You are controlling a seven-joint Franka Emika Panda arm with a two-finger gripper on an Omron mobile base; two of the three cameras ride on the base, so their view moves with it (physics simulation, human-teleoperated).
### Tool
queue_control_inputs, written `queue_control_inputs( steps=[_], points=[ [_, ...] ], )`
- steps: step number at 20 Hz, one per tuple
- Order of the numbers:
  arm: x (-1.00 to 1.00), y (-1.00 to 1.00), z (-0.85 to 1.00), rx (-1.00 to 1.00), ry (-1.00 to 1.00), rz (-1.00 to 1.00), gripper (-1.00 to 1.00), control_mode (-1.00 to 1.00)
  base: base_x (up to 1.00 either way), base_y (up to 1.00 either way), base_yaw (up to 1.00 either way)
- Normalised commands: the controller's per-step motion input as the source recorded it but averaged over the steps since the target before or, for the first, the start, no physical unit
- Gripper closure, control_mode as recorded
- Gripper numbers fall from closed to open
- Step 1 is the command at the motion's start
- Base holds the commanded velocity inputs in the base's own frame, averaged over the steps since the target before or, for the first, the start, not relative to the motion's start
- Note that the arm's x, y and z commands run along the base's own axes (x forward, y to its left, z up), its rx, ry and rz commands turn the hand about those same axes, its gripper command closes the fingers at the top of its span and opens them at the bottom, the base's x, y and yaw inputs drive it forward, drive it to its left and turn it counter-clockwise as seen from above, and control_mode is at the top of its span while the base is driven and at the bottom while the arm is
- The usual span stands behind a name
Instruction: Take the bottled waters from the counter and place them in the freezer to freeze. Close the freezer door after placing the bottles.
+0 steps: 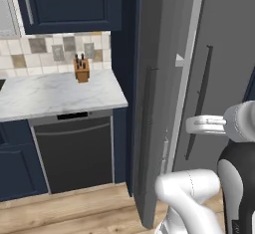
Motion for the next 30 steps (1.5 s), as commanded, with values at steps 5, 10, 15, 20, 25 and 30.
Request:
queue_control_inputs(
  steps=[5,10,15,20,25,30],
  points=[
    [0.0,0.0,0.0,0.0,0.0,0.0,-1.0,1.0,0.03,0.36,-0.26],
    [0.0,0.0,0.0,0.0,0.0,0.0,-1.0,1.0,0.28,0.0,-0.07],
    [0.0,0.0,0.0,0.0,0.0,0.0,-1.0,1.0,0.61,0.0,0.0],
    [0.0,0.0,0.0,0.0,0.0,0.0,-1.0,1.0,0.36,0.15,0.0],
    [0.0,0.0,0.0,0.0,0.0,0.0,-1.0,1.0,0.24,0.11,0.0],
    [0.0,0.0,0.0,0.0,0.0,0.0,-1.0,1.0,0.0,0.0,0.0]
  ],
)
